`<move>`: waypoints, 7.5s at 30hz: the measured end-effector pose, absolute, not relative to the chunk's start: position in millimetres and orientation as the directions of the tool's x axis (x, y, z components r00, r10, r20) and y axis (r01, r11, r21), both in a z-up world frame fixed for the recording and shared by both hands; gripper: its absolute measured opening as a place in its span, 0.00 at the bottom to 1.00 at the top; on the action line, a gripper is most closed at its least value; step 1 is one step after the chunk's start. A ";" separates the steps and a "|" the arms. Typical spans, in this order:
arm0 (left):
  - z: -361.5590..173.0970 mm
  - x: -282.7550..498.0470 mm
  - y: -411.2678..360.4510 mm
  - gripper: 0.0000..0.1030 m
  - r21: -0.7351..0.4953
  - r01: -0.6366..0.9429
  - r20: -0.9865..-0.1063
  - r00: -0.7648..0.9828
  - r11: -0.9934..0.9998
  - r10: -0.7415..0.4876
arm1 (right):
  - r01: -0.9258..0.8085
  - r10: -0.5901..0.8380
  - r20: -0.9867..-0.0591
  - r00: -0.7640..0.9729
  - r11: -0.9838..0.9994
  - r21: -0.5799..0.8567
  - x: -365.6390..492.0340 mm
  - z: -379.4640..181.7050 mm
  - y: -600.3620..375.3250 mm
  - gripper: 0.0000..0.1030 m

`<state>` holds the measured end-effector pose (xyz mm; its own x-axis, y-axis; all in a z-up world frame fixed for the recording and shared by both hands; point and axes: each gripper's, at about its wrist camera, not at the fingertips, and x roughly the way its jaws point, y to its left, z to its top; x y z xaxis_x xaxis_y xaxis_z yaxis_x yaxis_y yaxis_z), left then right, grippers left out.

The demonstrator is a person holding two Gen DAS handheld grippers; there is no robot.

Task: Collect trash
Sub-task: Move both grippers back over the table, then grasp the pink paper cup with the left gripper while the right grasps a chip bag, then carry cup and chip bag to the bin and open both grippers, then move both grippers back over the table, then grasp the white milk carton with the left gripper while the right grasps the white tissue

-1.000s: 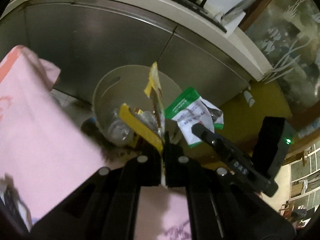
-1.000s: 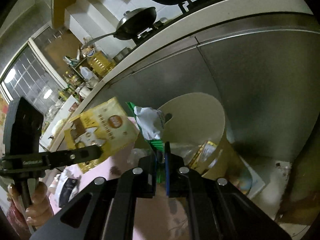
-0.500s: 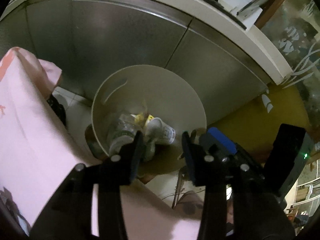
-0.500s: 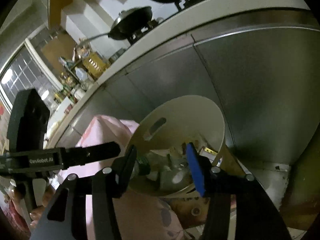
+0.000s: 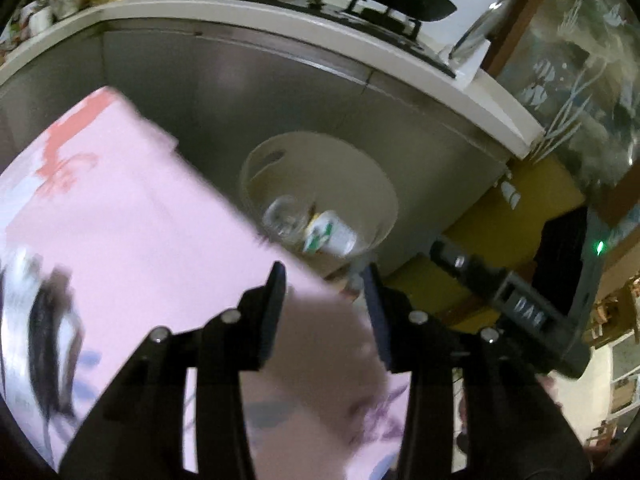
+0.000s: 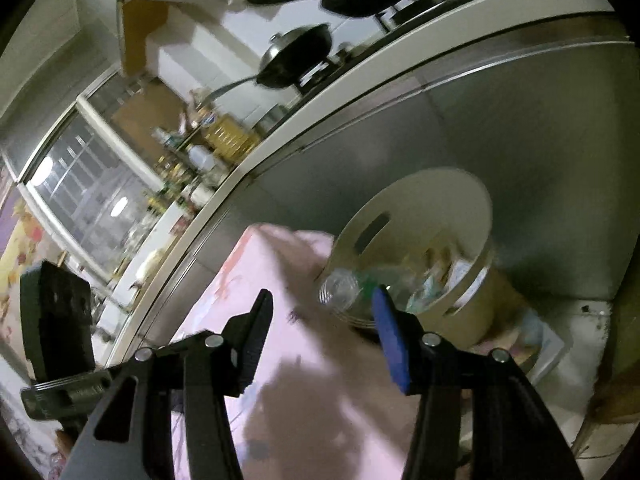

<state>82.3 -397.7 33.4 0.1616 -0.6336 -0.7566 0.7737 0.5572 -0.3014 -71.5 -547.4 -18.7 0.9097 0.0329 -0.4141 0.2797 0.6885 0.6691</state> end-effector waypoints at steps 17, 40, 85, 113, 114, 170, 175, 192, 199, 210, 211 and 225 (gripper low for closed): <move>8.7 65.4 -137.8 0.37 -0.240 0.566 -0.749 0.409 0.789 -0.522 | 0.086 0.300 -0.519 0.801 0.799 0.595 -14.0 -9.5 -390.5 0.49; -8.4 200.8 -103.5 0.37 -0.144 0.419 -0.738 0.557 0.896 -0.380 | -0.109 0.360 -0.577 0.733 0.900 0.422 121.7 46.6 -321.6 0.48; -23.1 12.3 -18.5 0.04 -0.215 0.343 -0.781 0.501 0.914 -0.372 | -0.249 0.508 -0.678 0.532 0.859 0.448 -41.9 -42.6 -239.0 0.58; -6.5 7.3 -58.7 0.04 -0.292 0.458 -0.752 0.433 0.840 -0.497 | -0.348 0.524 -0.606 0.599 0.851 0.393 -41.4 -25.6 -245.2 0.02; -3.8 8.8 -65.2 0.04 -0.295 0.469 -0.749 0.427 0.832 -0.507 | -0.329 0.519 -0.595 0.614 0.853 0.404 -43.2 -24.0 -254.6 0.02; 11.4 61.1 -379.6 0.40 -0.225 0.741 -0.775 0.258 0.633 -0.578 | 0.285 0.042 -0.444 0.895 0.711 0.643 -65.6 -31.1 -548.8 0.57; 5.7 38.2 -308.9 0.40 -0.210 0.716 -0.775 0.293 0.666 -0.560 | 0.225 0.118 -0.456 0.882 0.745 0.628 -57.8 -22.8 -507.4 0.57; 28.5 95.4 -169.4 0.68 -0.068 0.467 -0.738 0.571 0.882 -0.359 | 0.070 0.320 -0.548 0.773 0.816 0.574 -15.3 -19.7 -374.6 0.57; 16.1 149.8 -230.9 0.68 0.069 0.517 -0.777 0.565 0.853 -0.279 | 0.084 0.329 -0.556 0.763 0.803 0.590 -16.0 -28.3 -384.3 0.57; -10.4 165.9 -234.3 0.52 0.059 0.534 -0.827 0.499 0.843 -0.258 | 0.081 0.338 -0.550 0.764 0.794 0.602 -9.9 -30.8 -391.3 0.57; -7.0 162.4 -225.6 0.52 0.032 0.528 -0.823 0.495 0.848 -0.278 | 0.076 0.344 -0.550 0.761 0.795 0.602 -6.8 -30.0 -389.2 0.57; -9.1 106.3 -78.5 0.50 -0.159 0.363 -0.802 0.495 0.918 -0.335 | 0.011 0.392 -0.581 0.713 0.822 0.569 52.1 -23.1 -345.3 0.49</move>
<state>106.3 -78.5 -9.1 0.4953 -0.3346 -0.8017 0.3627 0.9182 -0.1592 52.1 -345.3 -23.1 0.7134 0.3925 -0.5805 0.0108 0.8222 0.5691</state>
